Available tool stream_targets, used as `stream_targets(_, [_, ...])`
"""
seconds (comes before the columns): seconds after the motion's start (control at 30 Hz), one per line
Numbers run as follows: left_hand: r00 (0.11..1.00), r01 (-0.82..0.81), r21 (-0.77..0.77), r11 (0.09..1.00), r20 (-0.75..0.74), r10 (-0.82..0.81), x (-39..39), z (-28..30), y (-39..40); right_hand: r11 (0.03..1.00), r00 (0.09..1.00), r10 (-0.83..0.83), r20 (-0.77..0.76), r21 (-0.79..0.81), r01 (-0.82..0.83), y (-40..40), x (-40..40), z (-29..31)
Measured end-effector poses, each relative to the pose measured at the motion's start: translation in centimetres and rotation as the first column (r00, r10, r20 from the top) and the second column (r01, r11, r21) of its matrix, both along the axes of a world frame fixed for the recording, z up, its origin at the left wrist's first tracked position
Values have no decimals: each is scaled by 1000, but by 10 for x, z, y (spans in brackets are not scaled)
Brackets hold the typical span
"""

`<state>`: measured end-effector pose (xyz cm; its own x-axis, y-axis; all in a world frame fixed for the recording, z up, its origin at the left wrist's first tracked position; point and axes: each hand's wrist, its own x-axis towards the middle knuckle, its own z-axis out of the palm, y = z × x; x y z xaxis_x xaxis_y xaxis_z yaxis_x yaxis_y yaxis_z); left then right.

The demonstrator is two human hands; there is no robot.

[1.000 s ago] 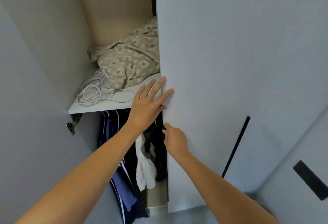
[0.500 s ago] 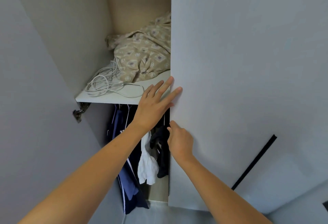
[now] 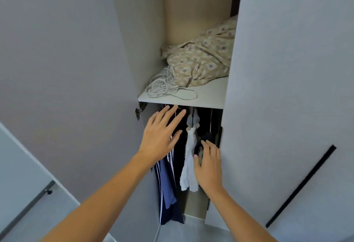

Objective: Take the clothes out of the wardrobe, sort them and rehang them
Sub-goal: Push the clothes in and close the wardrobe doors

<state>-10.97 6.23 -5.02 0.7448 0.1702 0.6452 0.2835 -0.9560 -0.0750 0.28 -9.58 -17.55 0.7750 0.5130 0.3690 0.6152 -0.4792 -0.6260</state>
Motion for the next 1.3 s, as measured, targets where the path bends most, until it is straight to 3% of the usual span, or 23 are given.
stream_targets(0.2, [998, -54, 70, 996, 45, 51, -125, 20, 6, 962, 967, 254, -15, 111, -251, 40, -128, 23])
stream_targets(0.47, [984, -38, 218, 975, 176, 0, -226, 72, -10, 823, 820, 565, -94, 140, -551, 65, -268, 52])
stream_targets(0.63, [911, -152, 195, 969, 407, 61, -270, 105, 5, 871, 870, 490, -53, 54, -487, 103, -315, 64])
stream_targets(0.73, [906, -230, 66, 971, 379, 189, -284, 115, 31, 915, 913, 403, -54, 32, -402, 127, -324, 79])
stream_targets(0.83, [937, -232, -49, 971, 257, 237, -288, 107, 52, 944, 943, 330, -36, 12, -330, 142, -320, 90])
stream_targets(1.07, [955, -167, -46, 985, 239, 173, -281, 95, 49, 964, 963, 264, 61, 13, -265, 134, -312, 82])
stream_targets(1.3, [968, 10, 76, 997, 250, -29, -233, 93, 11, 959, 968, 252, 10, 134, -251, 69, -267, 69])
